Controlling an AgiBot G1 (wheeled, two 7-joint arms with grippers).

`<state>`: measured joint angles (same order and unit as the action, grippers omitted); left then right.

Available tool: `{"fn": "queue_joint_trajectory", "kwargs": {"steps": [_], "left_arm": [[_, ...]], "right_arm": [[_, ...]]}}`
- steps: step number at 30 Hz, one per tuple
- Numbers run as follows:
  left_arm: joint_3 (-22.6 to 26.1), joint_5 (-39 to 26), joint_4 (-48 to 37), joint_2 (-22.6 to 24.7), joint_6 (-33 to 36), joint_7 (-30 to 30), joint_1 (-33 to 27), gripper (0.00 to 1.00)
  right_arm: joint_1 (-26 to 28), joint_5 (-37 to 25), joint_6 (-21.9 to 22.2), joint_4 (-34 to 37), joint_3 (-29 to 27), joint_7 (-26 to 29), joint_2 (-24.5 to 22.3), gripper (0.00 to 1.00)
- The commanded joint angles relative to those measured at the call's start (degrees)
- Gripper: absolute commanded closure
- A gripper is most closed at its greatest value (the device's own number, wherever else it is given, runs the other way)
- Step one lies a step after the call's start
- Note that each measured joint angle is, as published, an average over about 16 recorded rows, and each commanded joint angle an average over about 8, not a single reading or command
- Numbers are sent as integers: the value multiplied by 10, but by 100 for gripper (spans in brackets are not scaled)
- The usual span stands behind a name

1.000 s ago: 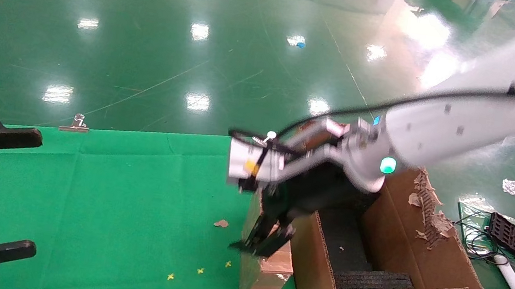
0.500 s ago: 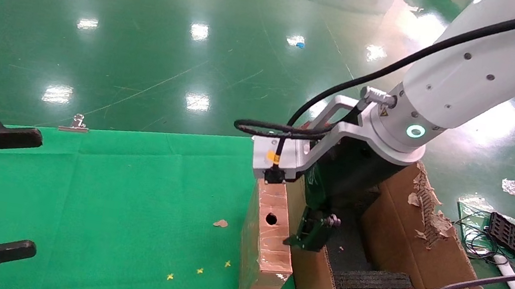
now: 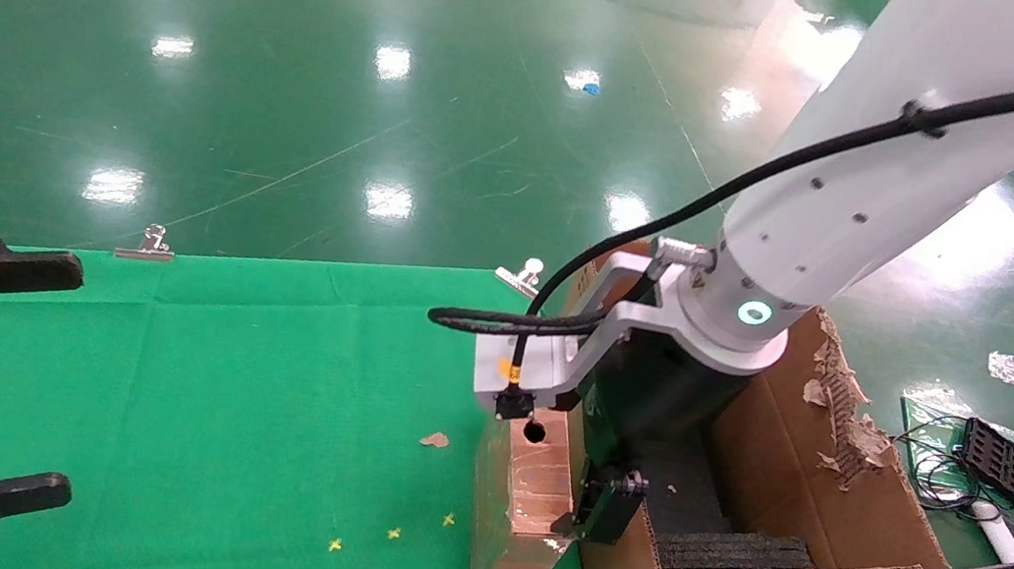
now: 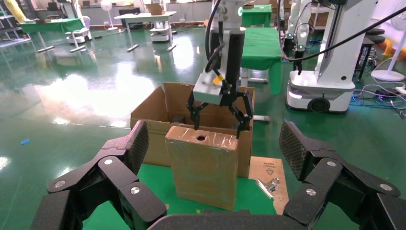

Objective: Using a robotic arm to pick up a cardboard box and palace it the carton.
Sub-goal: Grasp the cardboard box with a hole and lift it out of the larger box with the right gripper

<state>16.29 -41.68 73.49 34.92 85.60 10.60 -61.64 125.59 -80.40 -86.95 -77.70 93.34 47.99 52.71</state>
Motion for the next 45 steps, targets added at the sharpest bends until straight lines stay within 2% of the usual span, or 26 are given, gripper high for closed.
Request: {"fn": "queue_joint_trajectory", "kwargs": {"steps": [1,8,16,23,28,32,36,45], "left_arm": [[0,0,0,0,0,0,0,0],[0,0,0,0,0,0,0,0],[1,0,0,0,0,0,0,0],[1,1,0,0,0,0,0,0],[1,1,0,0,-1,-1,0,0],[1,1,0,-1,-1,-1,0,0],[1,1,0,-1,-1,-1,0,0],[2,1,0,-1,-1,-1,0,0]], "right_arm": [[-4,-2,4,0,7,3,3,0],[-6,-8,14,1,15,14,4,0],[16,2,15,4,8,45,-12,0],[33,21,11,33,7,170,-32,0],[23,51,14,84,8,266,-37,0],[8,75,14,121,10,314,-34,0],[-12,94,9,154,13,334,-25,0],[-48,111,21,218,16,338,-3,0]]}}
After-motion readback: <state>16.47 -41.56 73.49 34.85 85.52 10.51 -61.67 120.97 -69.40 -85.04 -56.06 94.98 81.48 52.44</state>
